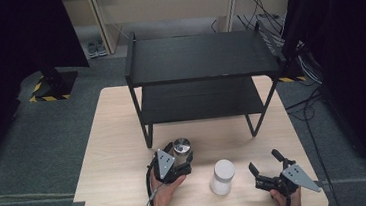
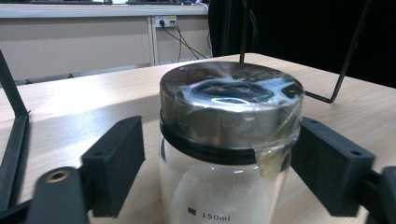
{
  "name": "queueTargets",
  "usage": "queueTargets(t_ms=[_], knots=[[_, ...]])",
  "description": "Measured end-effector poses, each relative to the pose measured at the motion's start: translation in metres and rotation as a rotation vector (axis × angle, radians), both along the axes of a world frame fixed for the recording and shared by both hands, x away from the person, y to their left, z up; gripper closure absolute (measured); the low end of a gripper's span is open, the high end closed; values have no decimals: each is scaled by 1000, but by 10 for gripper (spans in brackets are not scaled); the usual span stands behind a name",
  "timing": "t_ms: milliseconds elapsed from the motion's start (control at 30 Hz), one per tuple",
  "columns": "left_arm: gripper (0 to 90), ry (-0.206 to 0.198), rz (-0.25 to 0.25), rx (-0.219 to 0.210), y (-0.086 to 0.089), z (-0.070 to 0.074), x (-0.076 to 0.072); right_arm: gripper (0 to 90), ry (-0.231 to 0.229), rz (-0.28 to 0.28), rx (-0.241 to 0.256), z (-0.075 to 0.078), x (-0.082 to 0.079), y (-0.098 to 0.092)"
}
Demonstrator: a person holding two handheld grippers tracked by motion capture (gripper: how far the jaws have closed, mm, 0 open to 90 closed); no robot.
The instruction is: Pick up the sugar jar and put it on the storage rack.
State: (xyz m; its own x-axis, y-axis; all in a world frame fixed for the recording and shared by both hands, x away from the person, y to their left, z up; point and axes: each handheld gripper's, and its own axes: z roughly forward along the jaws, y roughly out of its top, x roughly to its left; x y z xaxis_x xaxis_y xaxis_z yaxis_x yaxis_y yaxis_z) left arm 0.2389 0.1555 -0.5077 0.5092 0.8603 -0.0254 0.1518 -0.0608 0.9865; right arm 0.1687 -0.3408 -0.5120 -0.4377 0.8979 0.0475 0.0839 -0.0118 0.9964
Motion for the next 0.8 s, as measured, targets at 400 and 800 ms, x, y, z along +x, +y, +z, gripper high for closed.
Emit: queueTargets(t_ms=[400,800], knots=[[309,3,-24,24,1,2,4,17,4,1,-1,0,0,0],[311,7,-33,-38,8,0,1,18,4,0,-1,0,0,0]])
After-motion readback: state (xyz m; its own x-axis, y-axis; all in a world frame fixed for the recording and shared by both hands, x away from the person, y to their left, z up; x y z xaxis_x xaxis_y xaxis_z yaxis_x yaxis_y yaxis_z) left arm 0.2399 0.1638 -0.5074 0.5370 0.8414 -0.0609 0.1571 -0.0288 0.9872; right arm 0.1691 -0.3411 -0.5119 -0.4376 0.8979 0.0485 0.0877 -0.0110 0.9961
